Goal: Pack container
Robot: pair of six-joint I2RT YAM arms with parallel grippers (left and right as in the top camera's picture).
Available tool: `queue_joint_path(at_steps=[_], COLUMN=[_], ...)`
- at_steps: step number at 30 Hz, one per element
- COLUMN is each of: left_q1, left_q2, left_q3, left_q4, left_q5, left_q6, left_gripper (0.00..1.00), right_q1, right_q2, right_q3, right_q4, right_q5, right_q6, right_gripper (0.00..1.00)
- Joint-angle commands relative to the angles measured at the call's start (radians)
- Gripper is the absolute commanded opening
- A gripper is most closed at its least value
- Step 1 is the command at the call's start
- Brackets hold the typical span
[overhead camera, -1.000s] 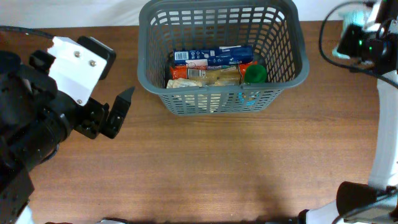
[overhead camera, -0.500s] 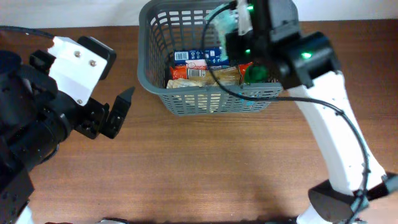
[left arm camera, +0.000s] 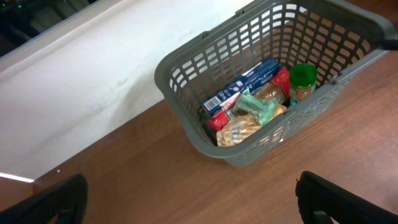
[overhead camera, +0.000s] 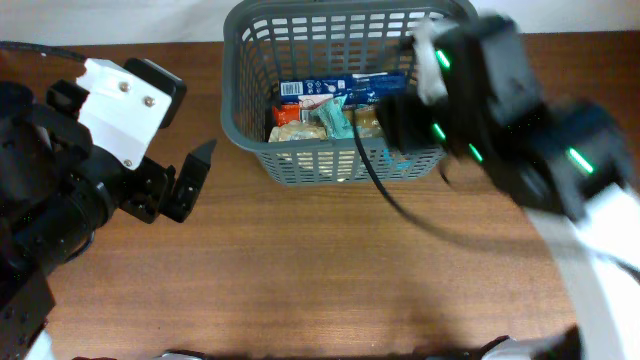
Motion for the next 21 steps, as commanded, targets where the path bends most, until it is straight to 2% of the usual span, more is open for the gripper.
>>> queue_joint_path(at_steps=[1,3,6,8,9,13,21], left_q1=[0.003,0.003,0.003,0.003,0.003,0.003,0.003], left_q2=[-0.004,-0.004,-0.004,-0.004,-0.004,-0.004,-0.004], left_q3=[0.000,0.000,0.000,0.000,0.000,0.000,0.000], left_q4=[0.001,0.001,0.001,0.001,0.001,0.001,0.001], left_q5=[0.011,0.011,0.011,0.011,0.011,0.011,0.011], left_q6=[-0.010,-0.010,-0.010,-0.010,-0.010,-0.010,-0.010], left_gripper=[0.99,1.00,0.99,1.00,0.99,0.99,0.99], right_q1=[0.114,0.203,0.382,0.474,0.502,0.527,0.528], right_q2=[-0.111,-0.190,-0.380,-0.512,-0.570,-0.704,-0.732], right_q3=[-0.067,-0.179,-0.428,-0.557,-0.599,-0.631,-0.664], right_q4=[-0.055,-0.039,-0.034,-0.002,0.011,-0.010,-0.006], right_q5=[0.146,0.214,0.362,0.380,0.379,0.346,0.435], right_q6=[0.108,0.169,0.337,0.419,0.437,0.432,0.431], right_gripper=[0.72,0.72,0.72,0.80,0.97,0.99,0.99])
